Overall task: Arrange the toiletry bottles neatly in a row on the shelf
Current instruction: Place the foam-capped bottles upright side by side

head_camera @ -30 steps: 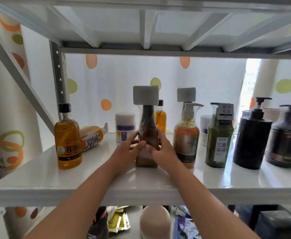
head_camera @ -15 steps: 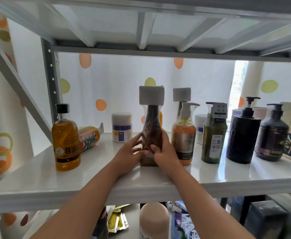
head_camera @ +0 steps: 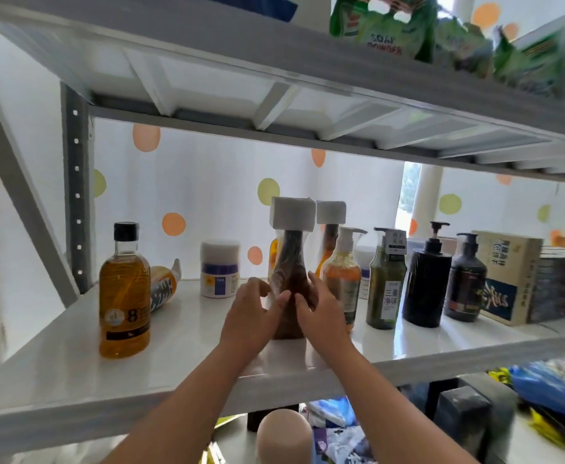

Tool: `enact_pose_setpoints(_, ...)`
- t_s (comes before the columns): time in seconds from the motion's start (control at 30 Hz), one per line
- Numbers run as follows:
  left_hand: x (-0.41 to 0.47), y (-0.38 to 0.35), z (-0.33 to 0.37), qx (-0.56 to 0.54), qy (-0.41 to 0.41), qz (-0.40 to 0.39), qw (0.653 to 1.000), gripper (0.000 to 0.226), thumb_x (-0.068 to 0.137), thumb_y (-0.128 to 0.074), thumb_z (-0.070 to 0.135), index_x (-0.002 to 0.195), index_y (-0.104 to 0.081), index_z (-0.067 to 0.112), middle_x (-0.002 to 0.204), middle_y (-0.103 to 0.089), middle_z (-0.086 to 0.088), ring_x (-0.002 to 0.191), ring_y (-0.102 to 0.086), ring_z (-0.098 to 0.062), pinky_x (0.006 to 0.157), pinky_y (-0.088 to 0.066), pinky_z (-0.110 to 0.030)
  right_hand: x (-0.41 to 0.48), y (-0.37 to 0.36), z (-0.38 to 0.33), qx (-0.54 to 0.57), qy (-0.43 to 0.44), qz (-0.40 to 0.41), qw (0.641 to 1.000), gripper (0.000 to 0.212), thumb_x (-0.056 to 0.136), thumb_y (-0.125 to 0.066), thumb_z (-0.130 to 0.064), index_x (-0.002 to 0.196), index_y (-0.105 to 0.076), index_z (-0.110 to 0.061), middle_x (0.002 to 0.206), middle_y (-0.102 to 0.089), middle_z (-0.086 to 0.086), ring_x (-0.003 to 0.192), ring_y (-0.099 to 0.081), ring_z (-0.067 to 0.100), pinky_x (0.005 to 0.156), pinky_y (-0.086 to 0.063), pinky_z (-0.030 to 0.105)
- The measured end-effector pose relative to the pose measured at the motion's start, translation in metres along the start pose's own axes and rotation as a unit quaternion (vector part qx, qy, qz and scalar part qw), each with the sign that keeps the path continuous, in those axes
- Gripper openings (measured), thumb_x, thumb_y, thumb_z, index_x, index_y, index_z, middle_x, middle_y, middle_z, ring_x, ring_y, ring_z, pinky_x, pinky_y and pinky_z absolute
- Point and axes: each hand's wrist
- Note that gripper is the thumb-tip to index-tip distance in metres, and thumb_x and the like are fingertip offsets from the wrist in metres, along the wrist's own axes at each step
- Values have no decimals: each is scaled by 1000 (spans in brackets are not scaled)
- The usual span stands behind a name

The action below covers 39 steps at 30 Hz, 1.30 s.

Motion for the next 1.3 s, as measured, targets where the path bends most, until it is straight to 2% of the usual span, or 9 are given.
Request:
enact_pose_setpoints(0.17, 2, 9, 48, 3, -78, 60, 995, 17, 94, -45, 42, 92, -45, 25, 89, -64, 8, 74, -58, -7, 65, -45, -8, 11, 14, -17, 14, 37, 85, 996, 31, 93, -54, -15, 124, -58, -12, 115, -66, 4, 109, -62, 17, 81, -44, 4)
enact_pose_setpoints(0.27, 8, 6, 83, -60, -106, 45, 992, 7, 97, -43, 33, 94, -44, 26, 84, -54, 17, 77, -55, -3, 61, -41, 1, 23, 29, -26, 7, 92, 120, 988, 15, 90, -58, -22, 100, -67, -16, 85, -69, -3, 82, -67, 16, 79, -54, 26)
enact_pose_setpoints(0.37, 17, -1, 114, -106, -119, 44, 986, 12, 97, -42, 32, 94, -50, 24, 87, -60, 9, 89, -62, -13, 80, -54, -21, 40, 54, -34, 22, 112, 147, 982, 8, 87, -61, -15, 90, -67, -19, 76, -67, -9, 71, -64, 10, 68, -51, 20)
enact_pose_setpoints(0.5, 43, -11, 150, -166, -74, -1, 983, 14, 97, -41, 23, 103, -53, 17, 95, -63, -3, 91, -64, -21, 79, -55, -31, 76, 85, -35, 23, 121, 186, 975, 14, 87, -60, -12, 98, -68, -16, 87, -72, -2, 79, -67, 14, 77, -55, 32)
enact_pose_setpoints(0.57, 64, -19, 166, -167, -41, -12, 985, 26, 98, -38, 23, 115, -54, 11, 113, -62, -11, 104, -61, -28, 90, -51, -42, 95, 97, -34, 2, 116, 195, 974, 17, 88, -58, -12, 102, -68, -12, 94, -72, 3, 80, -64, 13, 76, -51, 21)
enact_pose_setpoints(0.7, 103, -40, 189, -127, 35, 3, 991, 38, 97, -30, 22, 124, -51, 7, 130, -54, -13, 117, -51, -29, 94, -41, -37, 137, 112, -25, -18, 92, 132, 987, 23, 84, -59, -9, 105, -65, -10, 97, -70, 6, 80, -62, 12, 53, -38, -1)
enact_pose_setpoints(1.13, 154, -75, 186, -226, 213, 16, 950, 48, 101, -25, 25, 140, -34, -2, 143, -41, -20, 131, -39, -33, 108, -30, -36, 236, 123, -16, -213, 58, -135, 966, 52, 79, -71, -23, 126, -52, -7, 124, -55, 9, 115, -52, 24, 84, -42, 27)
enact_pose_setpoints(1.2, 155, -77, 182, -196, 202, 9, 960, 42, 102, -24, 24, 129, -44, -1, 134, -46, -17, 125, -43, -30, 102, -34, -32, 239, 118, -15, -262, 52, -175, 948, 51, 77, -71, -25, 121, -54, -6, 111, -58, 9, 102, -56, 24, 80, -46, 29)
enact_pose_setpoints(1.3, 157, -79, 181, -180, 174, -22, 968, 34, 101, -27, 19, 75, -46, 8, 95, -50, -14, 94, -48, -22, 81, -38, -25, 247, 103, -14, -329, 47, -197, 922, 47, 74, -70, -30, 113, -53, -7, 98, -58, 7, 84, -56, 22, 69, -47, 28)
Point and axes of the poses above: each hand's wrist, its own x-axis towards the middle knuckle, its own y-axis out of the back of the hand, z = x × y
